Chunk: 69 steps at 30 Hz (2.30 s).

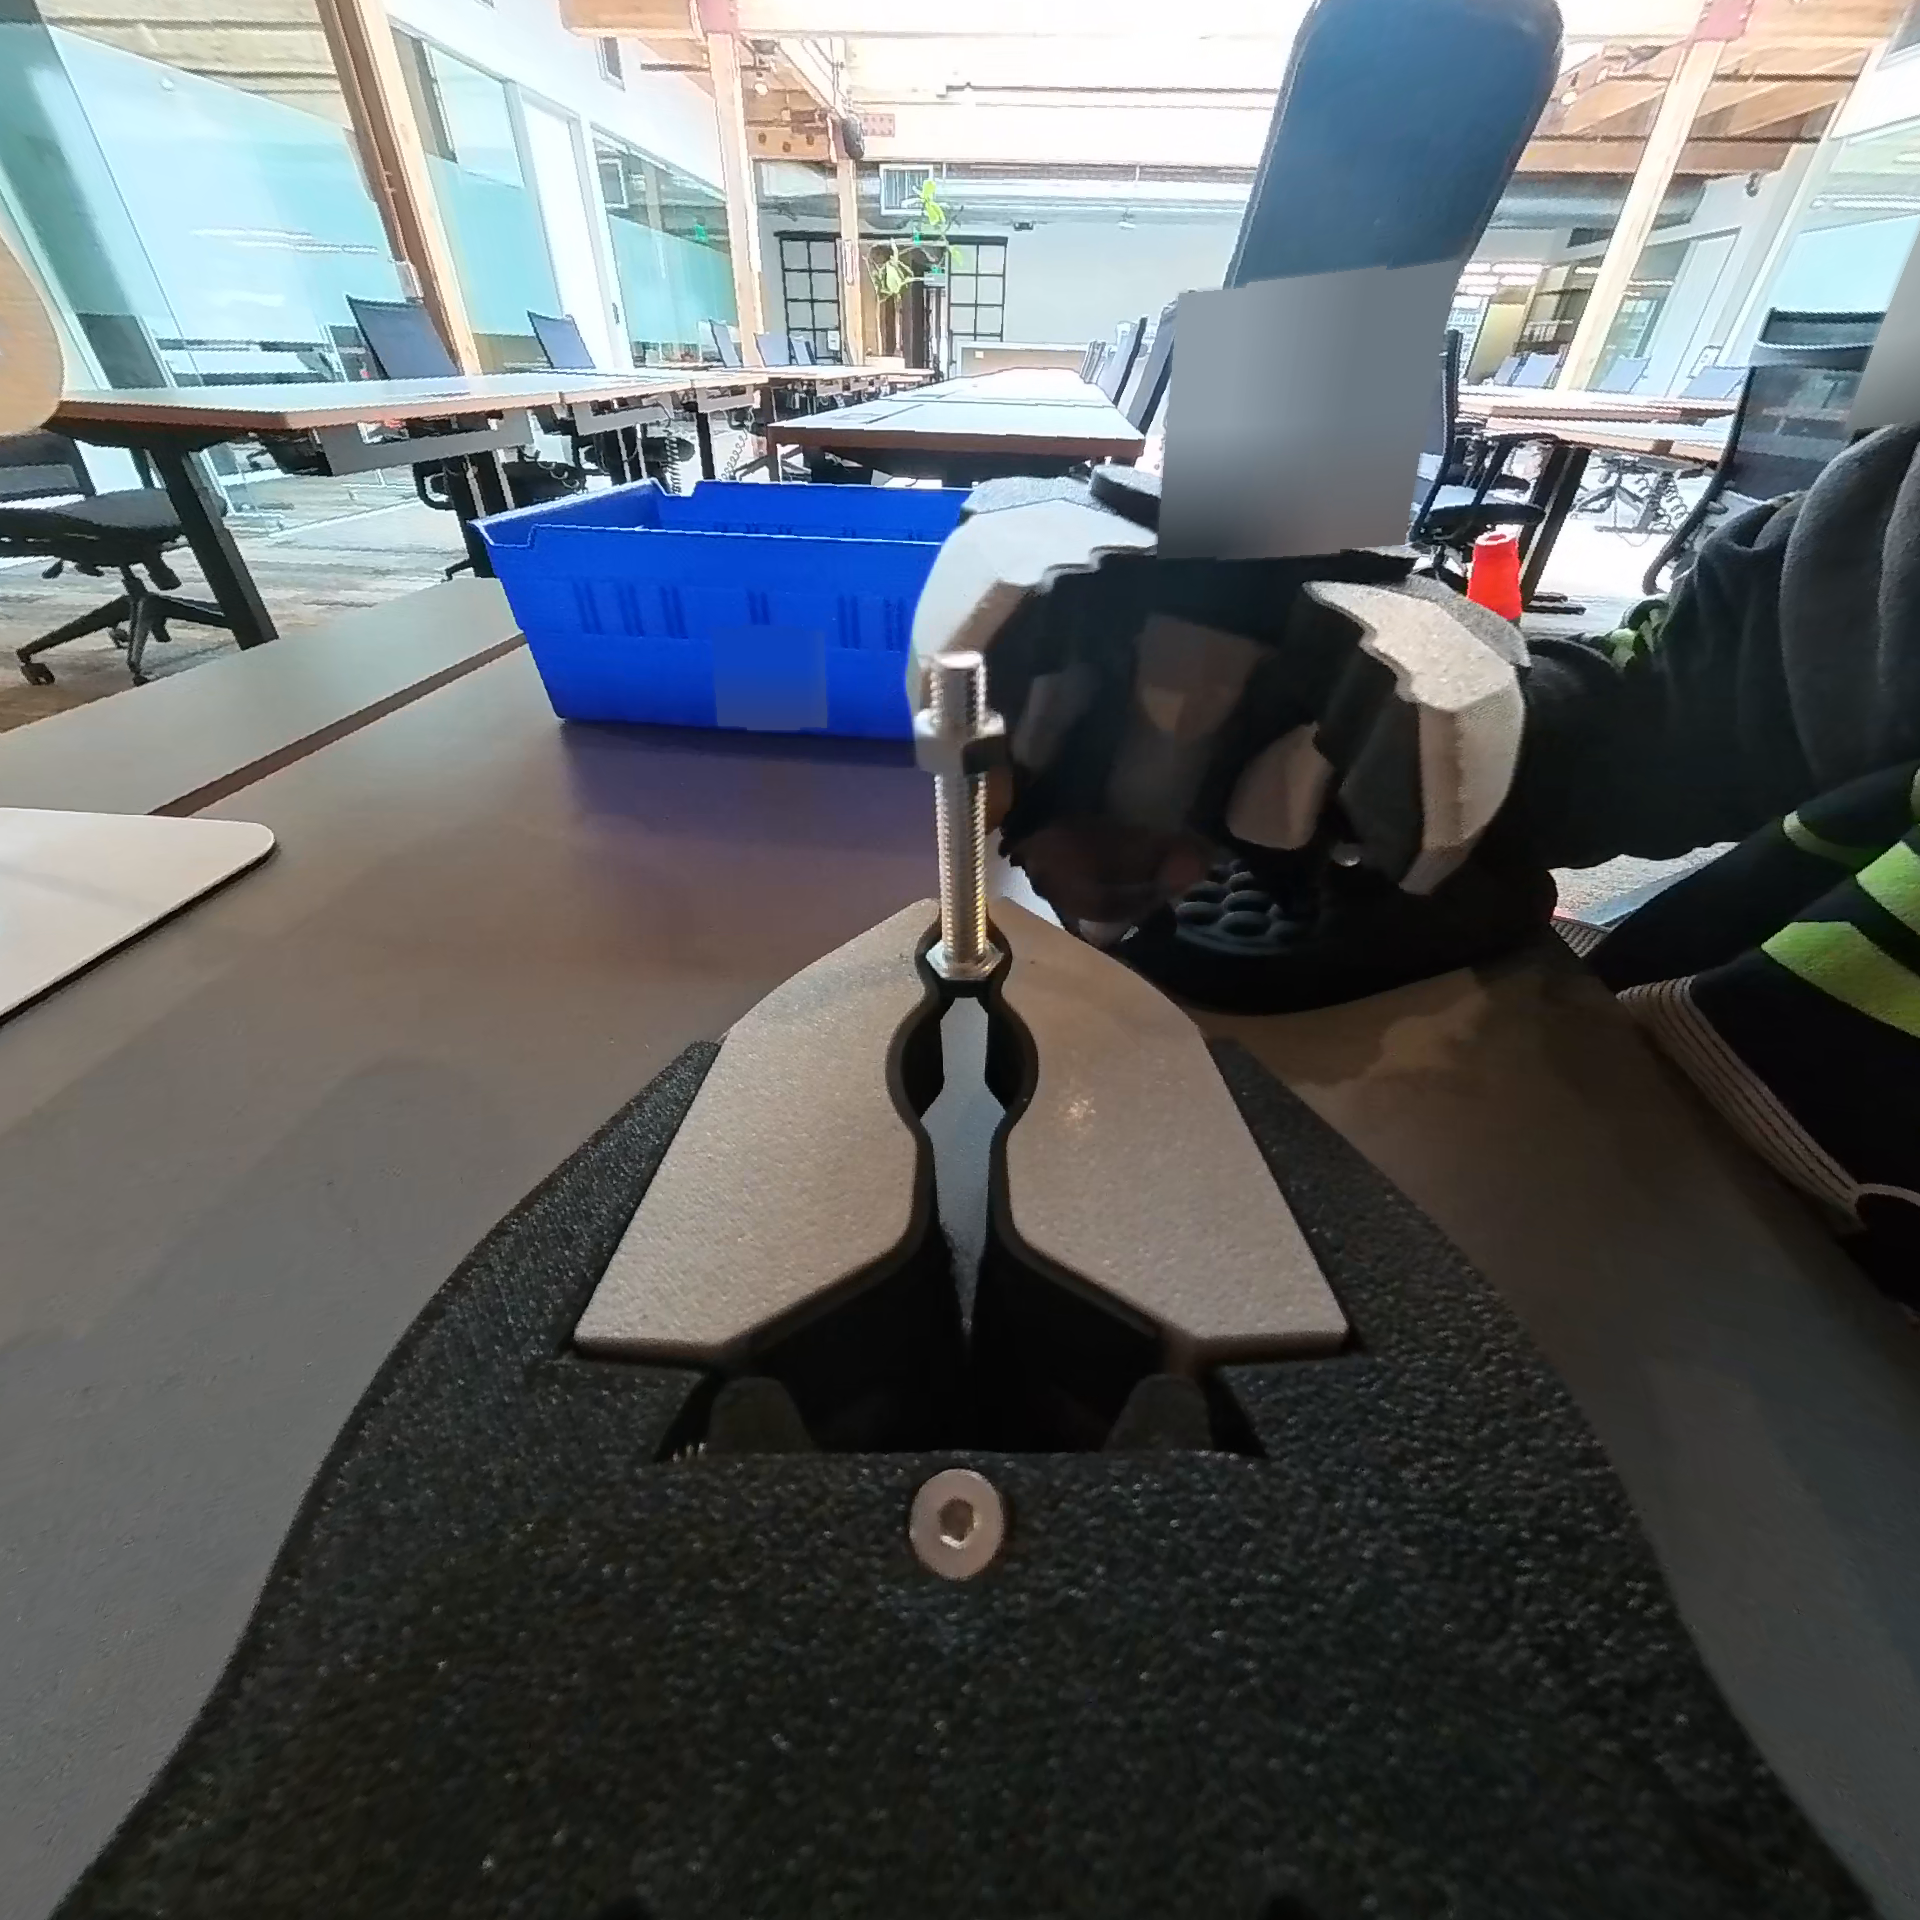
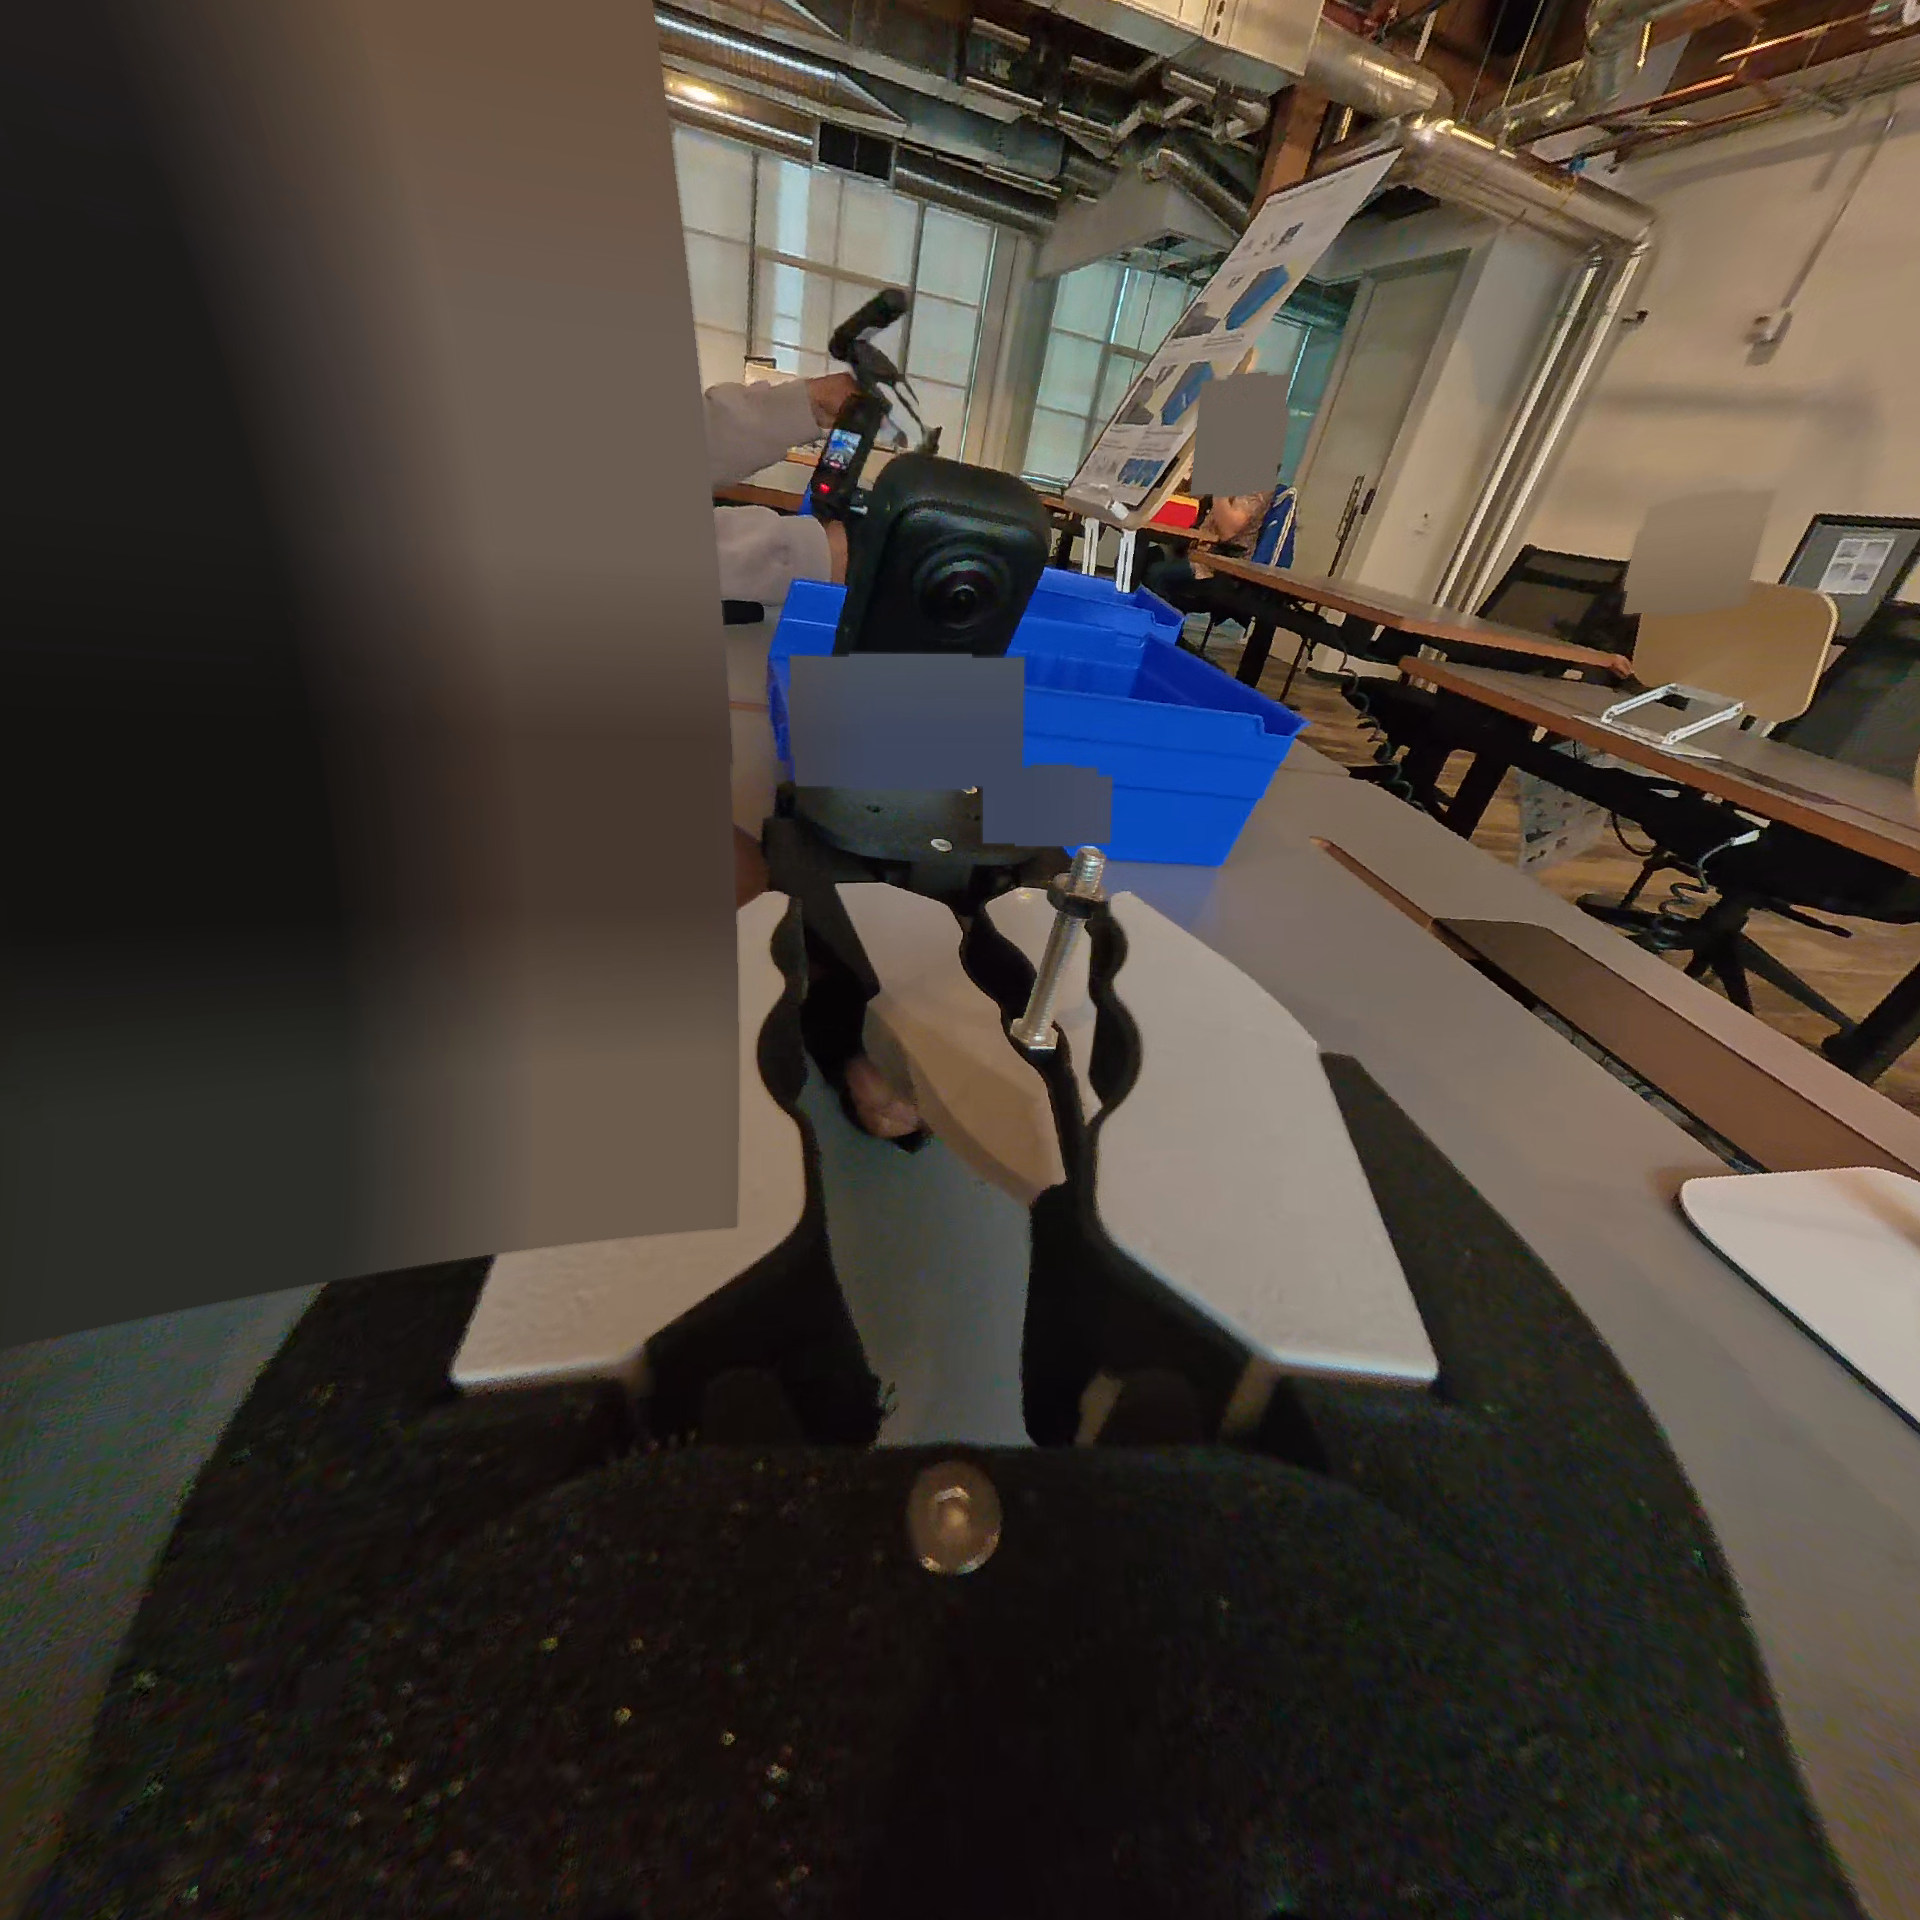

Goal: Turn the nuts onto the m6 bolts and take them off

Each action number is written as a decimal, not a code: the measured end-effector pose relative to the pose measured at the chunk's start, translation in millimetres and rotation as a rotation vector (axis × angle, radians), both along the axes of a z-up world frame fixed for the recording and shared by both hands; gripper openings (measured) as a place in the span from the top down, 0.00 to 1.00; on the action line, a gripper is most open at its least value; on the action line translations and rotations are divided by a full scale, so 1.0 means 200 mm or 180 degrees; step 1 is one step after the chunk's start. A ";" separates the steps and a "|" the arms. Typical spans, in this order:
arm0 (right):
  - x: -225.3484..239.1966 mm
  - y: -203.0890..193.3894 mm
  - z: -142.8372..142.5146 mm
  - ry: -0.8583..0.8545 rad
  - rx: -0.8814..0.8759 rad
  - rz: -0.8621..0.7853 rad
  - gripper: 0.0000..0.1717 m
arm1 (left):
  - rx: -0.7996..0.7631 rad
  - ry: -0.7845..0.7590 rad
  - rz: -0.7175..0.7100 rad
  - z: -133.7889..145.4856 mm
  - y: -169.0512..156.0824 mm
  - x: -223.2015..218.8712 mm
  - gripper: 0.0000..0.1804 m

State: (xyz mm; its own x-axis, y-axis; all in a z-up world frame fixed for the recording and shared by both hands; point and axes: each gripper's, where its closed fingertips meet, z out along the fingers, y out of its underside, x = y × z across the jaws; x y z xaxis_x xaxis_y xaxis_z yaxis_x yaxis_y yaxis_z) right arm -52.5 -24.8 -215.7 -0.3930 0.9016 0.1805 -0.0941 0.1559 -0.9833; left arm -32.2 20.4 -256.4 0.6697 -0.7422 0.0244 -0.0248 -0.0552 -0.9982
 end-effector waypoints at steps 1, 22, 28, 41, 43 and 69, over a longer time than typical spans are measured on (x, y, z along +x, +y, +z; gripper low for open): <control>0.00 0.00 0.00 0.0001 0.0000 0.0004 0.70 | 0.0000 0.0001 0.0000 0.00 0.00 0.00 0.99; -0.01 0.02 0.02 0.0087 -0.0082 -0.0038 0.58 | -0.0001 0.0022 -0.0022 0.00 0.00 0.01 0.98; -0.02 -0.05 -0.03 -0.0051 0.0055 0.0112 0.56 | -0.0002 0.0026 -0.0024 0.00 0.00 0.01 0.99; 0.00 -0.01 -0.01 -0.0020 0.0013 0.0037 0.70 | -0.0003 -0.0006 0.0004 0.00 0.00 0.00 0.99; 0.00 -0.02 -0.01 -0.0017 0.0018 0.0060 0.71 | -0.0004 -0.0005 0.0003 0.00 0.00 0.00 0.99; -0.01 -0.04 -0.01 -0.0003 0.0022 0.0080 0.60 | 0.0007 0.0078 -0.0056 -0.01 -0.01 0.01 0.99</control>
State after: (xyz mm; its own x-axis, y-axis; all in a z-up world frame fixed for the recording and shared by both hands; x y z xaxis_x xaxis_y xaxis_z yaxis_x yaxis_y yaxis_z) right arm -55.1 -32.4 -218.1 -0.4156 0.8902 0.1864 -0.0973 0.1602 -0.9823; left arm -29.4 18.7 -258.6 0.6569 -0.7539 0.0065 -0.0503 -0.0524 -0.9974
